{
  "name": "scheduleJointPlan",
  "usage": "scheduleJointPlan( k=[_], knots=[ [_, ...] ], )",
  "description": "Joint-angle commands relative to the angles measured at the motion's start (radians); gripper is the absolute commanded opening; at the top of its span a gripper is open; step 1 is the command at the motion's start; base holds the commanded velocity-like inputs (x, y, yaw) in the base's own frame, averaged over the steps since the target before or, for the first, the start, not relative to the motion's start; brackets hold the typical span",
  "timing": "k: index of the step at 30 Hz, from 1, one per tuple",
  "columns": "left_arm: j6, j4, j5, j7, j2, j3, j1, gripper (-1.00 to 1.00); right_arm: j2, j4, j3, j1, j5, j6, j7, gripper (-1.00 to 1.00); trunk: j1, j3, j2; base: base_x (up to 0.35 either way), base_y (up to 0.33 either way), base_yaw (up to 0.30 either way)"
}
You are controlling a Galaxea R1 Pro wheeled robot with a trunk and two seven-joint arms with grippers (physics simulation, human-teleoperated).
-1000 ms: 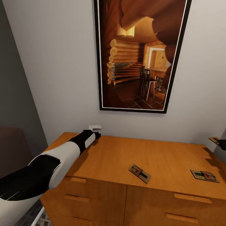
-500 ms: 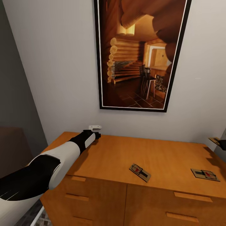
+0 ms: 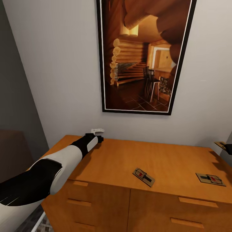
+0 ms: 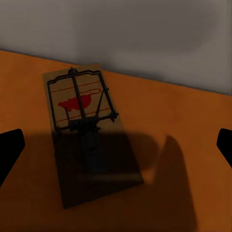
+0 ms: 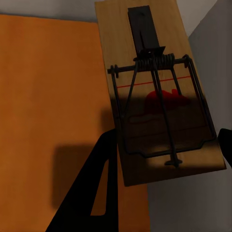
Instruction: Take the four mousetraps from the cabinet in the bathroom and place them on the bathroom floor. Make sure all four end up on the same floor surface, and ensure that at least two of them are either under or directly next to the same bathroom sink.
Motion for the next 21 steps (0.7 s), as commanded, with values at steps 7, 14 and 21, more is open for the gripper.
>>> scheduleJointPlan(
  k=[7,14,21],
  knots=[
    [0.005,-0.001,0.01,0.007,0.0,-0.007,-0.001,1.0,-0.001,0.0,0.004,-0.001,-0.009,0.004,-0.004,-1.0,0.0,-0.001,-0.001,0.0,0.0,0.0],
    [0.004,0.001,0.042,0.051,0.0,-0.005,-0.001,1.0,-0.003,0.001,0.004,-0.002,-0.009,0.004,-0.004,-1.0,0.0,-0.001,-0.001,0.0,0.0,0.0],
    [0.003,0.0,0.081,0.11,0.0,-0.004,-0.001,1.0,-0.002,0.001,0.004,-0.002,-0.009,0.004,-0.004,-1.0,0.0,-0.001,-0.001,0.0,0.0,0.0]
  ],
)
